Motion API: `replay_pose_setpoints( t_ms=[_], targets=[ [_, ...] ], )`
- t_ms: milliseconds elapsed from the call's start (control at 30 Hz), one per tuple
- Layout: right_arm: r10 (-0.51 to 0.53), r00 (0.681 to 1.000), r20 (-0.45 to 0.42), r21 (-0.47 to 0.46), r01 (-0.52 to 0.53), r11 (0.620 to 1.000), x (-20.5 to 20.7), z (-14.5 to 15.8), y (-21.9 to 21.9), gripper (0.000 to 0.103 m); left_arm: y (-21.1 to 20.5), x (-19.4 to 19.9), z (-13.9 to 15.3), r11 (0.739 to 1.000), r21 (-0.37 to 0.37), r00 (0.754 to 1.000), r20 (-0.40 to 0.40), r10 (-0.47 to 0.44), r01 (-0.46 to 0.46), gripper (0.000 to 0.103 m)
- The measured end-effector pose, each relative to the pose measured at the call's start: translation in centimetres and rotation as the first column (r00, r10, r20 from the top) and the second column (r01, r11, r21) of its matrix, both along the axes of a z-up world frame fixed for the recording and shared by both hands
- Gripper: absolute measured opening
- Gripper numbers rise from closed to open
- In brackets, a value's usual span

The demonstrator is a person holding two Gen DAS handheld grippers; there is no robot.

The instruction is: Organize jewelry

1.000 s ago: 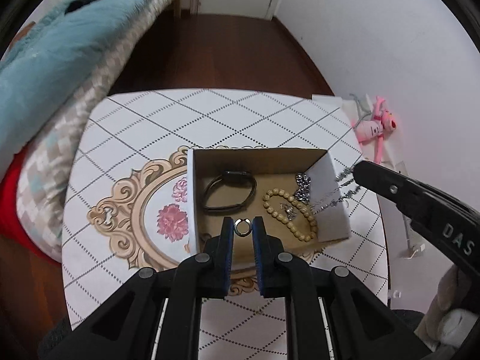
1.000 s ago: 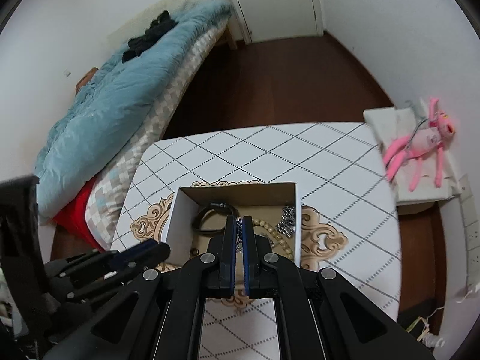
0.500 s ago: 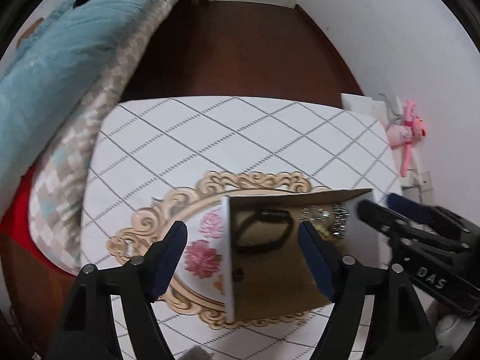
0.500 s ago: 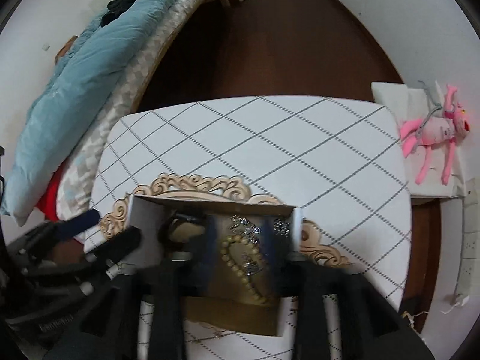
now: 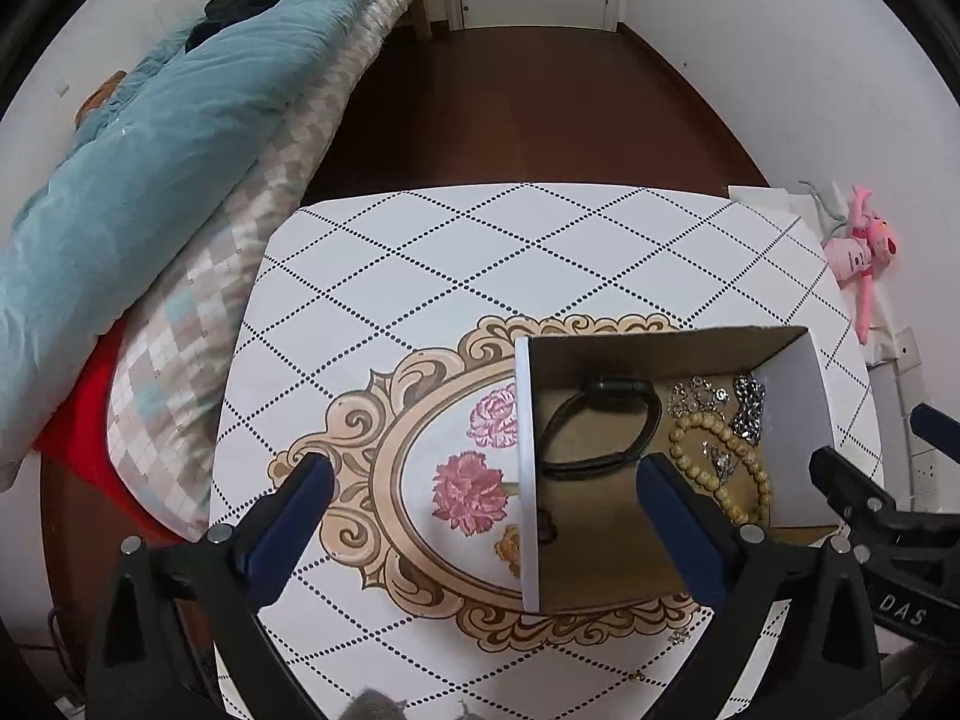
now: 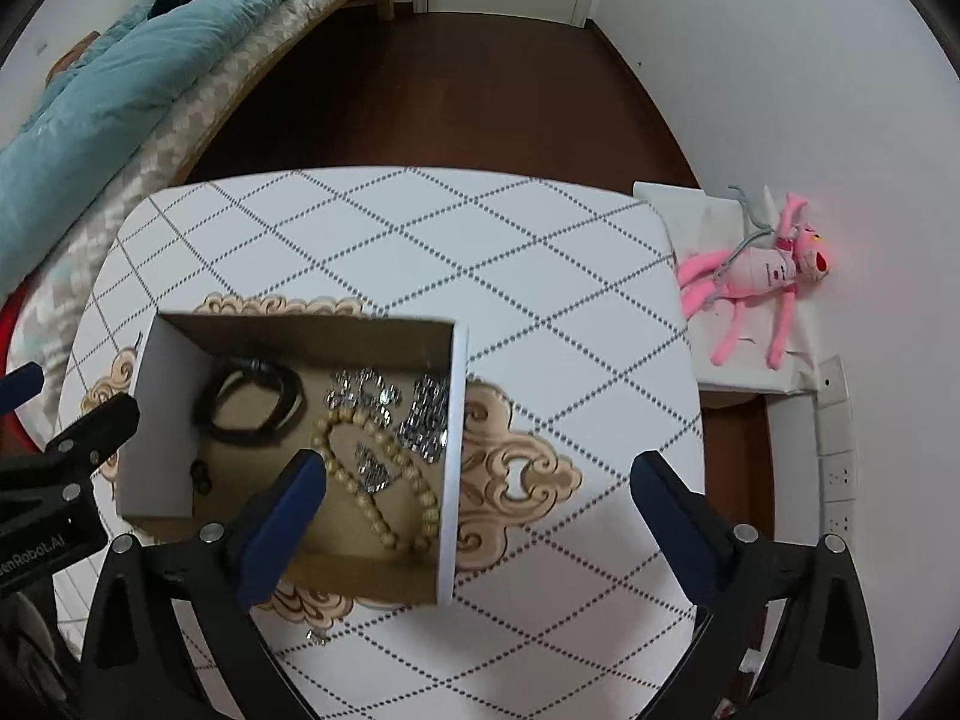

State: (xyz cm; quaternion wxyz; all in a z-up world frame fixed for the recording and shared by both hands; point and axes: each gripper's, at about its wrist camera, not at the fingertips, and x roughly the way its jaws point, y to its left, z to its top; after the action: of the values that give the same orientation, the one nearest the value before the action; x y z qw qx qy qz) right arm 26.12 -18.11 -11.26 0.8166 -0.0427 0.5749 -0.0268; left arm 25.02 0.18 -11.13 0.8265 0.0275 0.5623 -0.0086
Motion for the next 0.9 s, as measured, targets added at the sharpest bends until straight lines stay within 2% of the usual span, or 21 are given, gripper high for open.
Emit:
replay_pose_setpoints(
  t_ms=[333, 567, 900],
  targets=[
    [-0.034, 0.999, 0.03, 0.012, 0.034, 0.999, -2.1, 0.9, -0.7, 0.103, -0.2, -1.7, 1.1, 1.0, -0.007, 1.0, 0.024, 0.012, -0.012, 0.103],
    [-0.054, 0.993, 0.109, 0.017, 0.052, 0.999, -4.8, 4.0, -1.1, 0.103, -0.2, -4.9, 4.2, 0.999, -0.015, 0.995, 0.095, 0.031, -0.029, 0.103],
    [-0.071, 0.966, 0.248, 0.033, 0.065, 0.997, -9.9, 10.0, -1.1, 0.103, -0.5, -9.5, 9.4, 0.999, -0.031, 0.978, 0.205, 0.023, -0.017, 0.103]
  ],
)
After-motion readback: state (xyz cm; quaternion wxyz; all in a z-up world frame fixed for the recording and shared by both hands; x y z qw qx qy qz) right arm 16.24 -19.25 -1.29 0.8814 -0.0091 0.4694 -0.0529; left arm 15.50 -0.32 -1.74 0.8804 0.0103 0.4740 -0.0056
